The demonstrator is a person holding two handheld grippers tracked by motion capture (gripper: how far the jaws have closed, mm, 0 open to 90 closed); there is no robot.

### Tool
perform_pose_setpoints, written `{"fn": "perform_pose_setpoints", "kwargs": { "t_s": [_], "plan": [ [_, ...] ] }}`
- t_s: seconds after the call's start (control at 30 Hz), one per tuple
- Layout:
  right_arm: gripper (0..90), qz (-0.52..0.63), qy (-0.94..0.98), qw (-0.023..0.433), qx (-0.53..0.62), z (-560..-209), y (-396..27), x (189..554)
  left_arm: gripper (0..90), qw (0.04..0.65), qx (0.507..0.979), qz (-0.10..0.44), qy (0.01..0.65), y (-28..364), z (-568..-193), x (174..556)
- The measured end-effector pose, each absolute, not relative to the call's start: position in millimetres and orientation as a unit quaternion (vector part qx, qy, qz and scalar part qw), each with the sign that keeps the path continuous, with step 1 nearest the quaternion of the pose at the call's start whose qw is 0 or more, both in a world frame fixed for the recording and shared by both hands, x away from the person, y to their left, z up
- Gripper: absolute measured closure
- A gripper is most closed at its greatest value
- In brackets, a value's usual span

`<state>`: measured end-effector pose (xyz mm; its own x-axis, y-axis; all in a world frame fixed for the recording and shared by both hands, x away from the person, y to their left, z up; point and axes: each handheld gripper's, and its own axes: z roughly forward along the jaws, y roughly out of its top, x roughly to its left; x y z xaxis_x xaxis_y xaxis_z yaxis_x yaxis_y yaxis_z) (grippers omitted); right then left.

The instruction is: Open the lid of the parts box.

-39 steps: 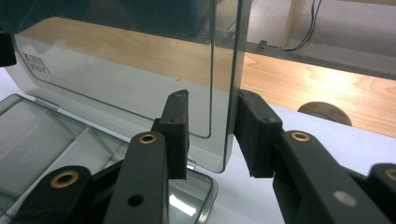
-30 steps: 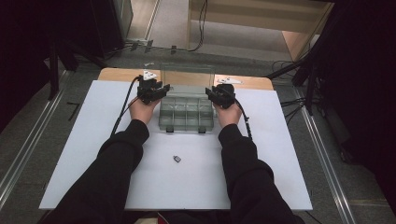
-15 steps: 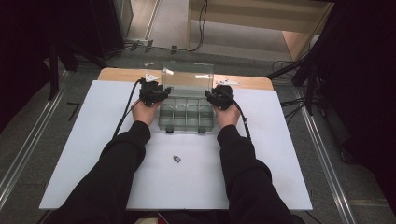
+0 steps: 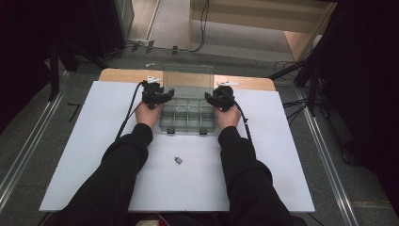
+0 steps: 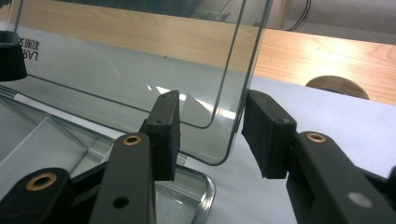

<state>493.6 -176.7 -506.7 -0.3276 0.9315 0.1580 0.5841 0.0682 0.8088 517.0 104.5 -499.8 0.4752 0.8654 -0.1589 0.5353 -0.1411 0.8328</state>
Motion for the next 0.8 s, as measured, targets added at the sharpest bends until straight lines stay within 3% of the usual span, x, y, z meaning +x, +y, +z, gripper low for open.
{"fn": "perform_pose_setpoints", "kwargs": {
  "t_s": [0.8],
  "plan": [
    [47.8, 0.418, 0.693, 0.189, 0.556, -509.3, -176.3, 496.6, 40.8, 0.450, 0.725, 0.152, 0.498, 103.4, -504.9, 518.9]
  ]
}}
